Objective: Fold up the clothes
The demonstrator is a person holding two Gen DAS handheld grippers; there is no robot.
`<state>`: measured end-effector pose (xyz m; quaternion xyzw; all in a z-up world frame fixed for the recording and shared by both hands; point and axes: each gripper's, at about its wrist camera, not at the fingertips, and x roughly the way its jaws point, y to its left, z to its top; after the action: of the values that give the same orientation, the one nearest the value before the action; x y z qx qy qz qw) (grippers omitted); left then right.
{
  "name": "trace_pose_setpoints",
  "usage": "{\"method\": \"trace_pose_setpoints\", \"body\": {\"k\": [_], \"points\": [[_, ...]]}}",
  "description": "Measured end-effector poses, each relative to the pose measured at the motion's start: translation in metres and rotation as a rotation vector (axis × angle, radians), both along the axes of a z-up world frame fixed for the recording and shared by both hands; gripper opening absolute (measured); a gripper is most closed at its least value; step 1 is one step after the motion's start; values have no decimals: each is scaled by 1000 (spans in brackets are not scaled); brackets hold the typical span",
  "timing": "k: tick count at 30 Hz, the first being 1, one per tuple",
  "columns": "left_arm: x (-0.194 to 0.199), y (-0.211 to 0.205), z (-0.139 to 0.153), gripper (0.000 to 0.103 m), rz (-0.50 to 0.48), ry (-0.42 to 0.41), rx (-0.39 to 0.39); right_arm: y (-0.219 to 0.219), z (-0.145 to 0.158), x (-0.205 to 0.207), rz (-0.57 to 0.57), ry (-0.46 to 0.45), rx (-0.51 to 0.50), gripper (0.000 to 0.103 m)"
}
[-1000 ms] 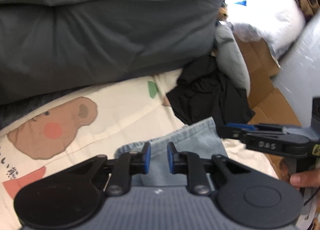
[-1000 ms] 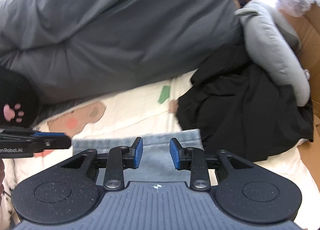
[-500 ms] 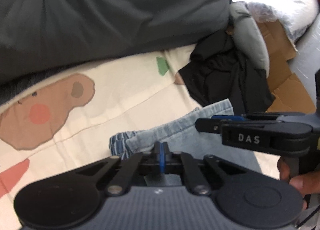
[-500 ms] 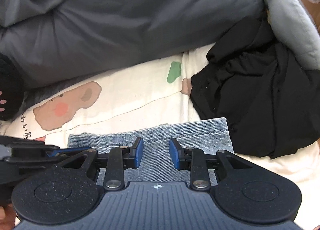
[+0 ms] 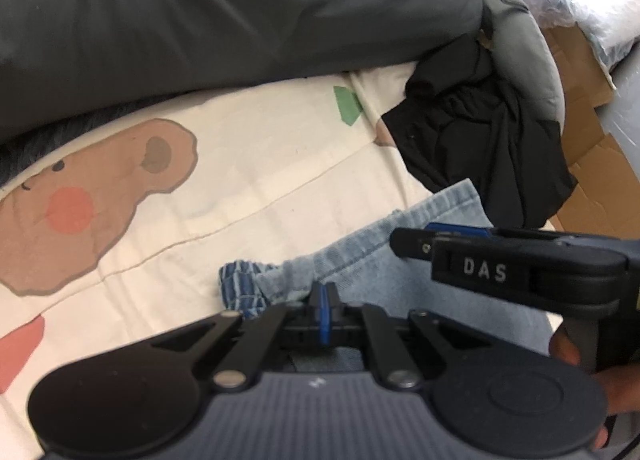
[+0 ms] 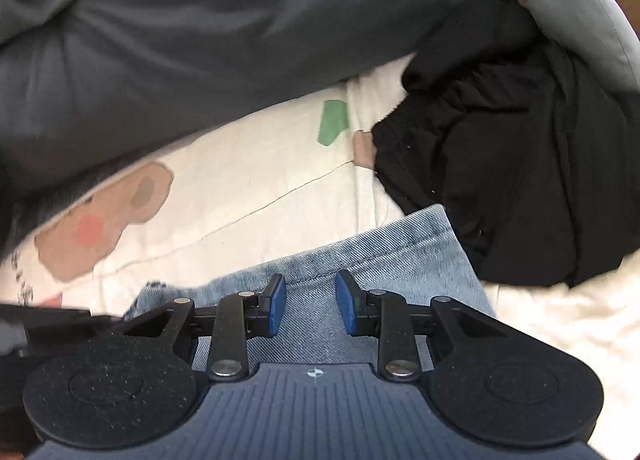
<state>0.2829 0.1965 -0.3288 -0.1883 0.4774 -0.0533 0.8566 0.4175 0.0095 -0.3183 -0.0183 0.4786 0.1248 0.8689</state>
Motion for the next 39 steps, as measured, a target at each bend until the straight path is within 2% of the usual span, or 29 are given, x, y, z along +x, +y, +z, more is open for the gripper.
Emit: {"method": "trace_pose_setpoints", "body": {"k": [4,7,11,16,21,25,27,30,34,36,39], "points": [[3,7,1,3,11,20,-44,3,-4,-2,5,-29,-17,33],[3,10,13,3,18,33,-48,-2,-1,-1,1,-24,9,33],[-8,7,40,3,7,-24,-14,-14,16,-9,-12,-63,55,32],[-11,9,46,4,-10,-41,21,-26,29,-32,20,-156,-33,32],[-2,13,20,3,-35,-20,7,-46,22,-43,-6,-127,-17,32],[0,9,8,3,-66,-28,-2,-46,9,-47,11,-115,-36,33],[3,11,5,3,-62,-24,-18,-49,3,-44,-21,-97,-14,33],[3,12,9,3,-53,-19,-20,-53,-6,-40,-72,-75,21,33],[-2,12,28,3,-35,-30,-12,-55,-10,-42,-72,-77,23,33],[-6,13,39,3,-30,-52,-5,-58,-5,-39,-88,-62,41,33],[-13,13,51,4,-42,-73,-7,-56,6,-46,-84,-100,27,33]]}}
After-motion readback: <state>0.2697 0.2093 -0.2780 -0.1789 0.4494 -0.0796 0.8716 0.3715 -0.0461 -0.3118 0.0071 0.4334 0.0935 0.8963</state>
